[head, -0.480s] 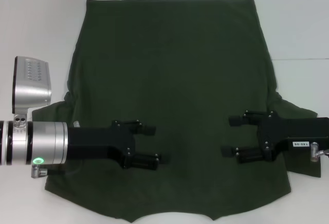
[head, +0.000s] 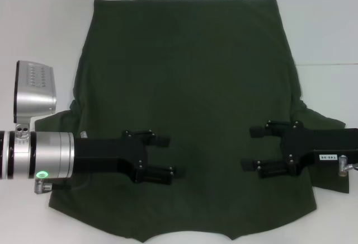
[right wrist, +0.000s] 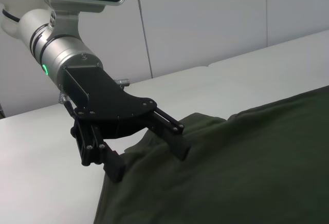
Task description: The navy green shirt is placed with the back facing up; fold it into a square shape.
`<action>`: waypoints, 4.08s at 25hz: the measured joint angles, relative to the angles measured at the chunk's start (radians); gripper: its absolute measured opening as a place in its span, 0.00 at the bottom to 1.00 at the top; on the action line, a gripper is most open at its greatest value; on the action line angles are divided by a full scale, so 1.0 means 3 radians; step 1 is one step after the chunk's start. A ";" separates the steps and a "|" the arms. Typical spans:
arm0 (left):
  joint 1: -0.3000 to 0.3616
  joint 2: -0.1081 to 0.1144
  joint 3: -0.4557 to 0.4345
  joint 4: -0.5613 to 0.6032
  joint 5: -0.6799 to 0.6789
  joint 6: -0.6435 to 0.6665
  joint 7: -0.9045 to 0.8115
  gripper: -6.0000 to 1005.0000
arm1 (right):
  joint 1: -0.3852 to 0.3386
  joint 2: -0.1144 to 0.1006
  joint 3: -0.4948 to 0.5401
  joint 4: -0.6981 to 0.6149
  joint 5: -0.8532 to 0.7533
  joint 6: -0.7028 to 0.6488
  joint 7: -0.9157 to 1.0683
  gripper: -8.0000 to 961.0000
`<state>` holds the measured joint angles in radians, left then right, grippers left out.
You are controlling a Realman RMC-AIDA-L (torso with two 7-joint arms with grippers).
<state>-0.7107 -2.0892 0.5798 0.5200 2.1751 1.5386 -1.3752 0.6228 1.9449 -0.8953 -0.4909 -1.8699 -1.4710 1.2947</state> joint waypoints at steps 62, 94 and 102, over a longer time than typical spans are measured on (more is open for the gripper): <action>0.0540 0.0148 -0.1307 0.0466 0.0789 -0.1061 -0.3400 0.93 | -0.0001 0.0031 0.0000 -0.0005 -0.0079 0.0035 -0.0041 0.98; 0.0392 0.0158 -0.0974 0.0230 0.0854 -0.1283 -0.3439 0.84 | -0.0021 0.0021 0.0019 0.0000 -0.0076 0.0037 -0.0071 0.98; 0.0371 0.0154 -0.0964 0.0230 0.0860 -0.1276 -0.3429 0.79 | -0.0021 0.0015 0.0019 0.0012 -0.0076 0.0041 -0.0072 0.98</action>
<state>-0.5994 -2.0429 0.2907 0.5889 2.4331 1.1558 -2.4039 0.6166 1.9496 -0.8897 -0.4872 -1.8929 -1.4587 1.2731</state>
